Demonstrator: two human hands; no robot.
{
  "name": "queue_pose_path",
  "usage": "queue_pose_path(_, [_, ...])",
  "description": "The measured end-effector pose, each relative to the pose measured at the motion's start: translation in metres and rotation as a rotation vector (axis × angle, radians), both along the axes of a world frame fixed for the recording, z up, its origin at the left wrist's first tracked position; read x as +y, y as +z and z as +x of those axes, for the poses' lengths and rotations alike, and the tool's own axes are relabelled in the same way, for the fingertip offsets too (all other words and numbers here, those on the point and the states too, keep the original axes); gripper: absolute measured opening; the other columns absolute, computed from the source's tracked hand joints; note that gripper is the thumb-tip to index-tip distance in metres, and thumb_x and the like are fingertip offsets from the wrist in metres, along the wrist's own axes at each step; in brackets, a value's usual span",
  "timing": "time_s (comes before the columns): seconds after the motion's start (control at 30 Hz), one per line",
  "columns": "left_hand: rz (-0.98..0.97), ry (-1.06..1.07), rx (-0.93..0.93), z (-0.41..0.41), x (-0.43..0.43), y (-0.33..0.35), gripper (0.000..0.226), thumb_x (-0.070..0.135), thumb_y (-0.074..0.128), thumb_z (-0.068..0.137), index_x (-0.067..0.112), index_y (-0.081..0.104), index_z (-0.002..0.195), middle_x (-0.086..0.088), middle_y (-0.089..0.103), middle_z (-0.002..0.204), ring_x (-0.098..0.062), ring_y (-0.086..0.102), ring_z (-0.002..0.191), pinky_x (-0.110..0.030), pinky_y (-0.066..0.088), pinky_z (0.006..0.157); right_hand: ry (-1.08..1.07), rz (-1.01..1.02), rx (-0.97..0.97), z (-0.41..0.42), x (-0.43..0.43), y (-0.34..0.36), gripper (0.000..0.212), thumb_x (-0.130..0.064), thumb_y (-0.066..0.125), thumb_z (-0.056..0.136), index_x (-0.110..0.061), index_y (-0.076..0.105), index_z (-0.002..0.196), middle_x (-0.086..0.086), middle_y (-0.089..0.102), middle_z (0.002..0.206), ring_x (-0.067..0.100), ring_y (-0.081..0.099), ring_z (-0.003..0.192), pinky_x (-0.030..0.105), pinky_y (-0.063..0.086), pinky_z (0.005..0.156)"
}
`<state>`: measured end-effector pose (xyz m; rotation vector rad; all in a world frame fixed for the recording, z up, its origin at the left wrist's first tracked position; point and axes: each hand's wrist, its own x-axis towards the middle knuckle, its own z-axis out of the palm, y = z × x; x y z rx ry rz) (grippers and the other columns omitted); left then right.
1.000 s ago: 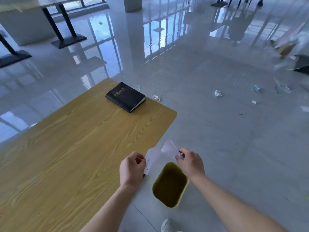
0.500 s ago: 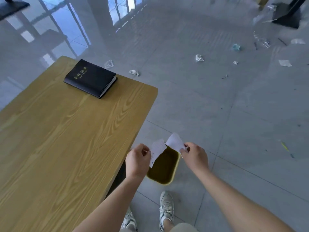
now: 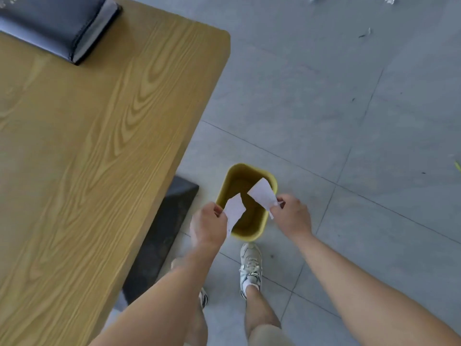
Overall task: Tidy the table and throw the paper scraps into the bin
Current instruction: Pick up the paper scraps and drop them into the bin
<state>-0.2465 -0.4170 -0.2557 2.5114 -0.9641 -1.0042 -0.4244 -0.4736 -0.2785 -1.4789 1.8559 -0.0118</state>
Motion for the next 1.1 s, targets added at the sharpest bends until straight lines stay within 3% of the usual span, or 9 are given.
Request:
queue_pose_path(0.13, [0.069, 0.026, 0.002, 0.002, 0.006, -0.051, 0.012, 0.015, 0.064, 0.089, 0.022, 0.062, 0.079, 0.002, 0.06, 0.072, -0.014, 0.057, 0.066, -0.022, 0.048, 0.057, -0.021, 0.066, 0.015, 0.003, 0.006, -0.055, 0.017, -0.021, 0.058, 0.087, -0.011, 0.065, 0.1, 0.007, 0.063, 0.089, 0.03, 0.056, 0.082, 0.028, 0.036, 0.067])
queue_pose_path(0.3, [0.171, 0.049, -0.023, 0.004, 0.01, -0.105, 0.009, 0.016, 0.061, 0.09, 0.021, 0.063, 0.083, 0.003, 0.061, 0.076, -0.013, 0.058, 0.068, -0.023, 0.047, 0.057, 0.0, 0.127, 0.061, 0.008, 0.008, -0.113, 0.017, -0.015, 0.054, 0.086, -0.008, 0.064, 0.098, 0.012, 0.067, 0.092, 0.033, 0.054, 0.081, 0.032, 0.039, 0.065])
queue_pose_path(0.43, [0.219, 0.049, -0.027, 0.001, 0.007, -0.141, 0.008, 0.015, 0.06, 0.089, 0.02, 0.062, 0.083, 0.003, 0.061, 0.075, -0.013, 0.058, 0.067, -0.023, 0.045, 0.055, 0.155, 0.088, 0.134, 0.018, 0.005, -0.147, 0.006, -0.006, 0.048, 0.086, -0.008, 0.05, 0.081, 0.008, 0.053, 0.08, 0.032, 0.047, 0.073, 0.034, 0.034, 0.061])
queue_pose_path(0.6, [0.249, -0.001, -0.086, -0.006, -0.005, -0.179, 0.016, 0.014, 0.059, 0.088, 0.025, 0.059, 0.076, 0.006, 0.058, 0.069, -0.011, 0.056, 0.062, -0.021, 0.041, 0.049, 0.435, 0.044, 0.244, 0.026, -0.008, -0.18, 0.013, -0.003, 0.047, 0.09, -0.016, 0.048, 0.087, 0.002, 0.039, 0.087, 0.023, 0.041, 0.076, 0.034, 0.036, 0.062])
queue_pose_path(0.7, [0.251, -0.022, -0.108, -0.009, -0.008, -0.2, 0.016, 0.014, 0.059, 0.089, 0.025, 0.061, 0.077, 0.006, 0.059, 0.068, -0.011, 0.056, 0.061, -0.021, 0.044, 0.05, 0.473, 0.026, 0.282, 0.028, -0.012, -0.198, 0.015, -0.001, 0.049, 0.089, -0.014, 0.053, 0.096, 0.002, 0.038, 0.087, 0.021, 0.039, 0.078, 0.031, 0.035, 0.064])
queue_pose_path(0.83, [0.242, -0.016, -0.084, -0.008, -0.008, -0.216, 0.014, 0.016, 0.06, 0.091, 0.024, 0.063, 0.08, 0.006, 0.059, 0.07, -0.012, 0.056, 0.062, -0.017, 0.04, 0.048, 0.417, 0.031, 0.288, 0.029, -0.017, -0.208, 0.014, 0.001, 0.049, 0.089, -0.013, 0.049, 0.092, 0.006, 0.047, 0.093, 0.022, 0.041, 0.077, 0.03, 0.034, 0.064])
queue_pose_path(0.97, [0.236, -0.054, 0.035, -0.01, -0.006, -0.213, 0.006, 0.025, 0.062, 0.091, 0.023, 0.068, 0.09, 0.006, 0.062, 0.077, -0.012, 0.06, 0.067, -0.016, 0.042, 0.052, 0.424, -0.02, 0.248, 0.028, -0.011, -0.208, 0.012, -0.014, 0.052, 0.095, -0.013, 0.051, 0.107, 0.008, 0.052, 0.108, 0.024, 0.044, 0.087, 0.032, 0.037, 0.068])
queue_pose_path(1.1, [0.228, -0.123, 0.03, -0.01, 0.008, -0.191, 0.026, 0.017, 0.06, 0.09, 0.021, 0.066, 0.116, 0.003, 0.064, 0.109, -0.011, 0.058, 0.09, -0.019, 0.042, 0.07, 0.415, -0.008, 0.204, 0.021, -0.002, -0.19, 0.016, -0.013, 0.05, 0.095, -0.013, 0.052, 0.111, 0.009, 0.053, 0.112, 0.028, 0.052, 0.1, 0.035, 0.045, 0.077])
